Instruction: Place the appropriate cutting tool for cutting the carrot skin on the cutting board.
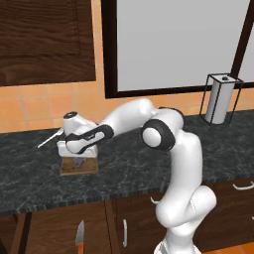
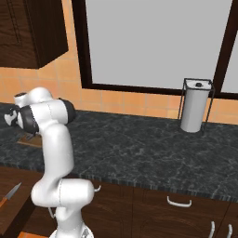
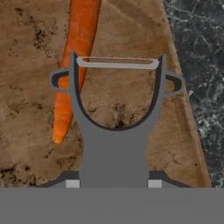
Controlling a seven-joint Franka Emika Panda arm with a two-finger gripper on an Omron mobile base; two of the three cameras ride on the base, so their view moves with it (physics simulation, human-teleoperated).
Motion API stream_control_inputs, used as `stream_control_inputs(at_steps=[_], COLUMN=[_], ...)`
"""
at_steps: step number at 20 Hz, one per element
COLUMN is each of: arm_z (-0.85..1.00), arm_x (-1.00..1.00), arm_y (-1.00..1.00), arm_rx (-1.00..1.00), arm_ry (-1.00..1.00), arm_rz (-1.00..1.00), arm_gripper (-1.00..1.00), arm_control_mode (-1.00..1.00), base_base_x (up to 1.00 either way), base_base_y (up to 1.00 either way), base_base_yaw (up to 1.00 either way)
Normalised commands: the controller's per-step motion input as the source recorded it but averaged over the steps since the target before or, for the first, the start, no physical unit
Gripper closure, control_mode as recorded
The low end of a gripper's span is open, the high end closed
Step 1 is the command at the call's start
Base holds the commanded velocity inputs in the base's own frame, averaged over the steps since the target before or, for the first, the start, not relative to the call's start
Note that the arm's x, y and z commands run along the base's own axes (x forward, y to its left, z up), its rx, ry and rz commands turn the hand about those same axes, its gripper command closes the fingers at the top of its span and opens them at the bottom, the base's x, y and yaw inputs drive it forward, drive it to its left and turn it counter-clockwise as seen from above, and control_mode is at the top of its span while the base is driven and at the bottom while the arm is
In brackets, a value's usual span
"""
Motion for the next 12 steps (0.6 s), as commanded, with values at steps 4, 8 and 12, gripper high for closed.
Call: stream_control_inputs(at_steps=[4, 8, 12], arm_z=[-0.22, -0.12, 0.00], arm_x=[-0.12, 0.01, 0.03], arm_y=[-0.42, -0.18, -0.16], arm_rx=[0.00, 0.00, 0.00], arm_ry=[0.00, 0.00, 0.00], arm_rz=[0.00, 0.00, 0.00], arm_gripper=[1.00, -1.00, -1.00], arm_control_mode=[-1.00, -1.00, -1.00], base_base_x=[0.00, 0.00, 0.00], base_base_y=[0.00, 0.00, 0.00], base_base_yaw=[0.00, 0.00, 0.00])
